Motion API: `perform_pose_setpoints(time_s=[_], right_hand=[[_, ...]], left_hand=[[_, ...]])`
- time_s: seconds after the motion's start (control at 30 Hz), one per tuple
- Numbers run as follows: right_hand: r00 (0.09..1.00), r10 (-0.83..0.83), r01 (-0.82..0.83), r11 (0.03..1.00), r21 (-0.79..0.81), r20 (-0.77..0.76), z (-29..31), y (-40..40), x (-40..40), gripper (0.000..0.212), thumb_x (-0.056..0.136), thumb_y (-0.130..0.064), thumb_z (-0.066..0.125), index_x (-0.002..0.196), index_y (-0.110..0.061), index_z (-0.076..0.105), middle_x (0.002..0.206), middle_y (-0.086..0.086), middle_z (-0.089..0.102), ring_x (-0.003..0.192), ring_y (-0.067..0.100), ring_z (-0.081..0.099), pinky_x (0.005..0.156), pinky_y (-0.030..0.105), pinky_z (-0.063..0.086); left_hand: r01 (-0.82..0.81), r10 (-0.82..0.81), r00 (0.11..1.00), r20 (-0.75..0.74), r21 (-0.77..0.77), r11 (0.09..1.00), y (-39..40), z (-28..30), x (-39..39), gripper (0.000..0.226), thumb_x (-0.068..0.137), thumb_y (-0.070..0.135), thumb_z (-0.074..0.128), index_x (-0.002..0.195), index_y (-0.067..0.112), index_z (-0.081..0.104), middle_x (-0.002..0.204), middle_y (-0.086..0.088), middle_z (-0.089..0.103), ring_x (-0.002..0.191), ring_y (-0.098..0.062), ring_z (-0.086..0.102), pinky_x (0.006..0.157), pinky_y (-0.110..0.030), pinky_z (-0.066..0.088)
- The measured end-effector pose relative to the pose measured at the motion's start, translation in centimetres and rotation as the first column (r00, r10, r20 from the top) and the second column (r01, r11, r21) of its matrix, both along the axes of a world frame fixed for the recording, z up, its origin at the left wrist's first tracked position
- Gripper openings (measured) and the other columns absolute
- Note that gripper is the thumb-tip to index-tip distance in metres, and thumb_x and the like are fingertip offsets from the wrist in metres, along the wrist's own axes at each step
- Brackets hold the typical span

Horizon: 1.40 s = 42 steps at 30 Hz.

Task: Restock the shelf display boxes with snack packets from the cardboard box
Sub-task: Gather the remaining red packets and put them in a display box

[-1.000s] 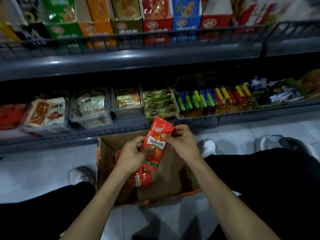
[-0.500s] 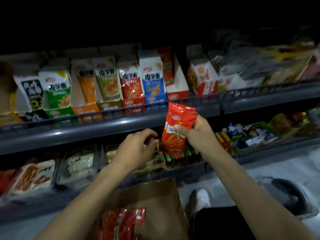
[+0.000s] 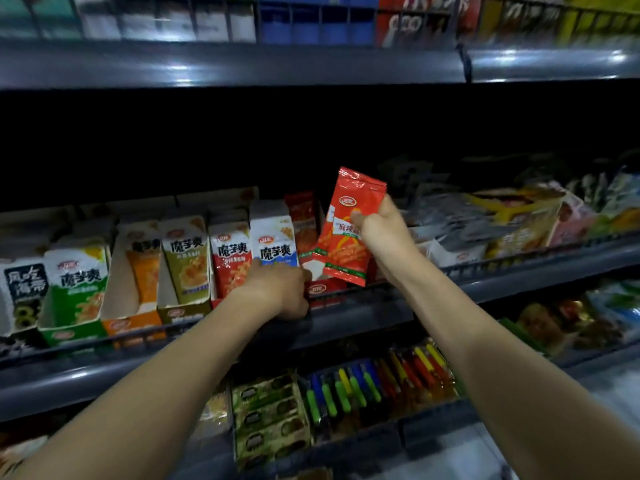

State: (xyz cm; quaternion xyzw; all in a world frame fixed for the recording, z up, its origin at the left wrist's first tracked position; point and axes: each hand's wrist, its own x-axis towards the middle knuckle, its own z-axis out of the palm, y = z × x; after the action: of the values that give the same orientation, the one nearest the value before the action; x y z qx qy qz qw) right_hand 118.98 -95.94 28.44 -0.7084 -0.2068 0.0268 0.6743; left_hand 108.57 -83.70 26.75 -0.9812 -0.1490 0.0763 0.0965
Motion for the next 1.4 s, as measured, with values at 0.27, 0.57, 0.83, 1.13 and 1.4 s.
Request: perform_pose_setpoints(time_s=[0.27,0.57,0.83,1.13,1.4], right_hand=[[0.997,0.050,-0.045,0.995,-0.094,0.054,0.0,6.2,2.7,0.011,0.089,-0.006,0.056,0.095,-0.012,0.063,0.095,0.015,0.070,0.088,0.030,0.068,0.079,0.047,0.057],[0.883,0.262,0.090,0.720,-0.688,0.389,0.2,7.0,5.4,0.031,0.086,-0.010,0.068,0.116,-0.004,0.061,0.116,0.014,0.063,0.106,0.030,0.062,0.079,0.027,0.046],[0.706,0.379,0.477,0.371,-0.797,0.599,-0.7,8.9,6.2,0.040,0.092,-0.039,0.061,0.120,-0.011,0.059,0.118,0.015,0.062,0.104,0.033,0.061,0.074,0.033,0.043],[0.635,0.445,0.434,0.469,-0.769,0.631,-2.9,9.3,5.7,0.022,0.089,-0.004,0.054,0.109,-0.008,0.061,0.110,0.019,0.064,0.100,0.038,0.062,0.080,0.042,0.052],[0.638,0.463,0.376,0.511,-0.773,0.616,-1.4,6.1,3.9,0.048,0.085,-0.008,0.060,0.132,-0.014,0.051,0.124,0.010,0.053,0.117,0.032,0.047,0.095,0.038,0.041]], left_hand=[[0.040,-0.033,0.999,0.026,-0.345,0.938,2.0,-1.3,0.2,0.067,0.086,0.019,0.056,0.147,0.030,0.030,0.146,-0.006,0.043,0.132,-0.026,0.042,0.106,-0.031,0.040],[0.173,-0.158,0.977,0.146,-0.095,0.980,2.0,-3.2,0.1,0.064,0.080,0.031,0.061,0.136,0.024,0.032,0.121,-0.006,0.058,0.108,-0.029,0.056,0.076,-0.031,0.038],[0.183,-0.160,0.973,0.166,-0.130,0.974,2.4,-3.4,0.1,0.056,0.078,0.035,0.064,0.126,0.025,0.036,0.114,-0.004,0.059,0.102,-0.029,0.056,0.076,-0.033,0.037],[0.209,-0.189,0.965,0.179,-0.101,0.973,2.6,-3.8,0.3,0.054,0.078,0.036,0.064,0.123,0.024,0.036,0.113,-0.003,0.059,0.102,-0.027,0.056,0.079,-0.035,0.037],[0.202,-0.179,0.970,0.164,-0.138,0.970,2.8,-3.7,-0.2,0.057,0.083,0.029,0.059,0.134,0.022,0.034,0.122,-0.009,0.056,0.108,-0.031,0.055,0.092,-0.038,0.044]])
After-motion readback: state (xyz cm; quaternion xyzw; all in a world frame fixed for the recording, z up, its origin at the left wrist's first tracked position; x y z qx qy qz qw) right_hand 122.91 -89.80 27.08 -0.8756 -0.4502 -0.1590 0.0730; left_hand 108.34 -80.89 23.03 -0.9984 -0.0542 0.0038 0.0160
